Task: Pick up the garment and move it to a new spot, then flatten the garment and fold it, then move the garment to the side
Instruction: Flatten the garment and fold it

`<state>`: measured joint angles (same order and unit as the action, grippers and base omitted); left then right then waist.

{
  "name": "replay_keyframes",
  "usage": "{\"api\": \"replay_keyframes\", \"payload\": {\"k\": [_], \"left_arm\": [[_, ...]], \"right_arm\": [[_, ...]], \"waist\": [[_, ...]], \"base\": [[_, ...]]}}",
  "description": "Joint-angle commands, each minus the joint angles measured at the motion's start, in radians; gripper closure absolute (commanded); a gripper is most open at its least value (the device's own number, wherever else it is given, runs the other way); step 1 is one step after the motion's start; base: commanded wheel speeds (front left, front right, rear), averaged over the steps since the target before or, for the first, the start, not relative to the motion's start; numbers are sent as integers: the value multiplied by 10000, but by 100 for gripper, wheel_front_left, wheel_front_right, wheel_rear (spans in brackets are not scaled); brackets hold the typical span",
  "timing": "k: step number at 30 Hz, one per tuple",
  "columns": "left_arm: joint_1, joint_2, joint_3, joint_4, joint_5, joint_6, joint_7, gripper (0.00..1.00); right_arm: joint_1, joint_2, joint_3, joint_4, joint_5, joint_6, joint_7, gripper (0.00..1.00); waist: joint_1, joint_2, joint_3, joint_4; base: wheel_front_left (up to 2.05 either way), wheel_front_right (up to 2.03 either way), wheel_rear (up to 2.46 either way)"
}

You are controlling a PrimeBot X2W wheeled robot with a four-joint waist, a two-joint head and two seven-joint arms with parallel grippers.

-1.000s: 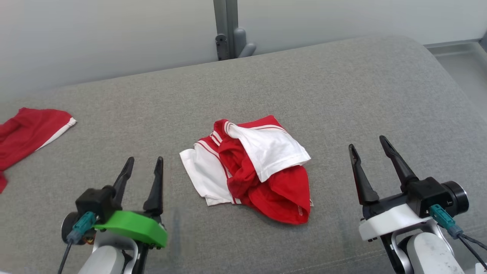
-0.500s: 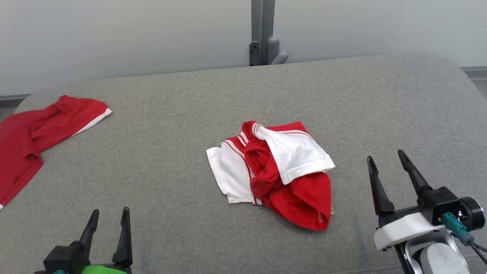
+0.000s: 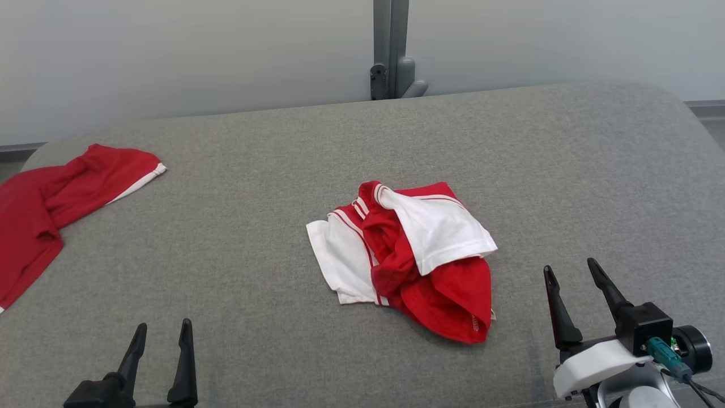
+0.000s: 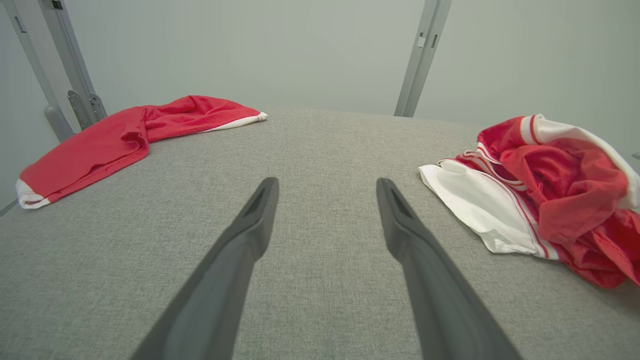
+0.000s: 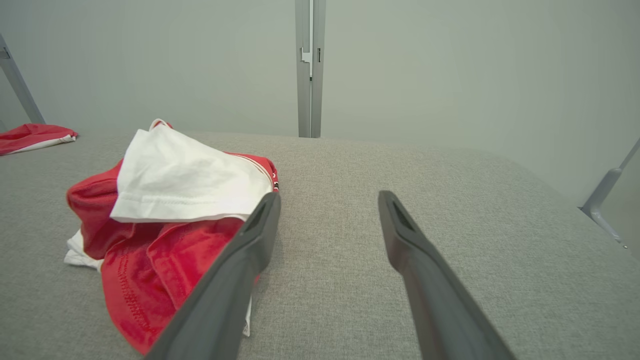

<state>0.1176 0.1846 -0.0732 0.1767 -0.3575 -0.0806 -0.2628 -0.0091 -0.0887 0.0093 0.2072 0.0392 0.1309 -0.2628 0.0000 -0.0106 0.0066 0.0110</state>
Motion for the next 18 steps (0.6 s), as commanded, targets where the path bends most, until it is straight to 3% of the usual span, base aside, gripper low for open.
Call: {"api": "replay_keyframes", "payload": {"k": [1,18], "left_arm": [[114,-63,134,36,171,-90,-25,0],[-107,-449,703,264,630,-454,-27,0]], "right_arm": [[-52,-15,6,3,-98,-3,-32,0],[-192,-99,56,-25,-53,-3,-32,0]], "waist": [[0,106,-4,-14],[0,106,65,-114]], "base": [[0,0,0],[0,0,0]]}}
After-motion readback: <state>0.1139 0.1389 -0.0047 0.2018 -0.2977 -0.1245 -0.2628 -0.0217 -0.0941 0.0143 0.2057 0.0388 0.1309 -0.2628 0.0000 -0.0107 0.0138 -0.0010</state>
